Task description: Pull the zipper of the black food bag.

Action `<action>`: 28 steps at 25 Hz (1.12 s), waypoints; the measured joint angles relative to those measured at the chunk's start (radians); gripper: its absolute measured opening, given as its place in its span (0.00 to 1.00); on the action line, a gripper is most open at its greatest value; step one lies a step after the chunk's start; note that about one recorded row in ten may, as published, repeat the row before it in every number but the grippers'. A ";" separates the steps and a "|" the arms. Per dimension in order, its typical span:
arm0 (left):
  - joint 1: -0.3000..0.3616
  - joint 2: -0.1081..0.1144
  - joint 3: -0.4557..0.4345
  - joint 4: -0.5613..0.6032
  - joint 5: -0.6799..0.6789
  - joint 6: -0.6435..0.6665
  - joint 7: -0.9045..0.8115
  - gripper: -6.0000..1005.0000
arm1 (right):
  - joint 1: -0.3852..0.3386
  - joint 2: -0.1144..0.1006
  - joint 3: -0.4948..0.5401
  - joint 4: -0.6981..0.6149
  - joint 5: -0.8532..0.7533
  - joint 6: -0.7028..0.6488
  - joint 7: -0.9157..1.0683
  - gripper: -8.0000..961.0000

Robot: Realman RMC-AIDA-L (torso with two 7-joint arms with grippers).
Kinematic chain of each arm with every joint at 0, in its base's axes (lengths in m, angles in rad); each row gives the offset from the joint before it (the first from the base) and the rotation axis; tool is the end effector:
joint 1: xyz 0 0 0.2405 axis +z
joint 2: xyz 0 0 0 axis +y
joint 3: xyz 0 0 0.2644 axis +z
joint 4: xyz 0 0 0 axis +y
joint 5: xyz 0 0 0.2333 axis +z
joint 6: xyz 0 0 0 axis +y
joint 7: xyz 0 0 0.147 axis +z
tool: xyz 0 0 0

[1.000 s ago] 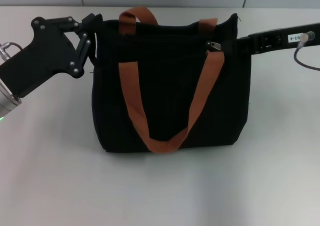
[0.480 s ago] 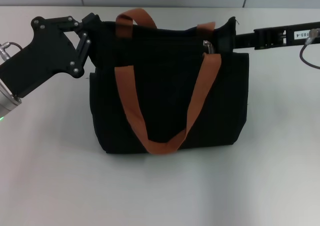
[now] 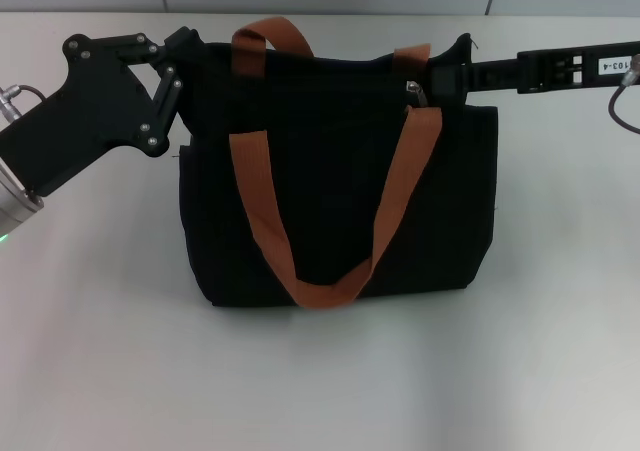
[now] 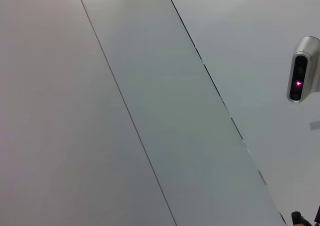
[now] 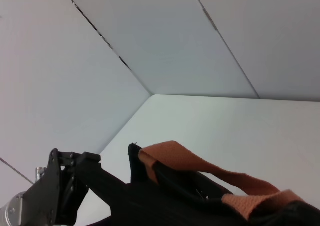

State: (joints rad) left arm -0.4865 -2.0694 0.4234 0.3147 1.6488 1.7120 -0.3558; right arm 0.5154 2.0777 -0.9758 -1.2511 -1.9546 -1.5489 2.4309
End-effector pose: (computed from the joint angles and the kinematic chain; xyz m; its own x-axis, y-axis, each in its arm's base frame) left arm -0.2885 0.3278 0.0074 0.6982 -0.4524 0.5548 0.1495 -0.6658 -0.7310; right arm 0.1766 0.3851 0.0536 0.5597 -0.6979 -0.4469 -0.7770 -0.6295 0.0099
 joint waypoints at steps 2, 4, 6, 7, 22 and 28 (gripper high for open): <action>-0.001 0.000 0.000 -0.001 0.000 -0.001 0.000 0.05 | -0.009 0.000 0.012 0.006 0.035 -0.004 -0.034 0.54; -0.001 0.000 0.000 -0.001 0.000 -0.002 0.000 0.05 | -0.015 0.000 0.020 0.017 0.064 -0.010 -0.069 0.61; -0.001 0.000 0.000 -0.002 0.000 -0.005 0.000 0.05 | -0.029 0.000 0.043 0.053 0.128 -0.032 -0.171 0.67; -0.001 0.000 0.000 -0.002 0.000 -0.005 0.000 0.05 | -0.038 -0.001 0.062 0.082 0.169 -0.048 -0.251 0.69; 0.008 0.000 0.007 -0.005 0.007 -0.007 -0.015 0.05 | -0.121 -0.033 0.187 0.669 0.188 -0.415 -1.429 0.75; 0.011 0.001 0.008 -0.005 0.008 -0.009 -0.050 0.05 | -0.131 -0.017 0.193 0.713 0.046 -0.359 -1.529 0.75</action>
State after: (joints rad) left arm -0.4757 -2.0685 0.4311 0.3097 1.6565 1.7031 -0.4055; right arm 0.3844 2.0607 -0.7830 -0.5385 -1.9083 -1.9077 0.9020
